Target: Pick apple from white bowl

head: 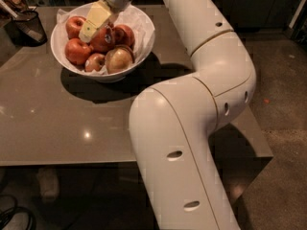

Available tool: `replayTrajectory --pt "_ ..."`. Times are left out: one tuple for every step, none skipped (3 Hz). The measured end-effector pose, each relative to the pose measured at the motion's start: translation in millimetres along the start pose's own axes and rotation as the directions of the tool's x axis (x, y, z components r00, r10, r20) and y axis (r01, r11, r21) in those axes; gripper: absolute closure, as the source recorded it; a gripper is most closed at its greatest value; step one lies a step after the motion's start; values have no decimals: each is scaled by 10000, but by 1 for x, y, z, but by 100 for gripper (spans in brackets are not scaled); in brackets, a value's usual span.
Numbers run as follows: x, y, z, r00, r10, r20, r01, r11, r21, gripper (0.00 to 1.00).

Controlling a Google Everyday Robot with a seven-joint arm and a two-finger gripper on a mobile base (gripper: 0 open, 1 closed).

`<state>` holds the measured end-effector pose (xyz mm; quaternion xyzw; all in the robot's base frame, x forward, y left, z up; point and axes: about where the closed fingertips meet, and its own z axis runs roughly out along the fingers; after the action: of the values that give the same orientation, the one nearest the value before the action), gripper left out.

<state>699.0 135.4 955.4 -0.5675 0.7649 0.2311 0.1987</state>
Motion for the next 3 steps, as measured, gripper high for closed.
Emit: replayTrajectory --pt "7 -3 10 9993 382 -36 -383 9990 -235 7" --pt "12 -5 13 9976 692 -59 -694 9969 -365 7" --pt "14 -7 11 9963 857 -38 -858 9956 -384 7"
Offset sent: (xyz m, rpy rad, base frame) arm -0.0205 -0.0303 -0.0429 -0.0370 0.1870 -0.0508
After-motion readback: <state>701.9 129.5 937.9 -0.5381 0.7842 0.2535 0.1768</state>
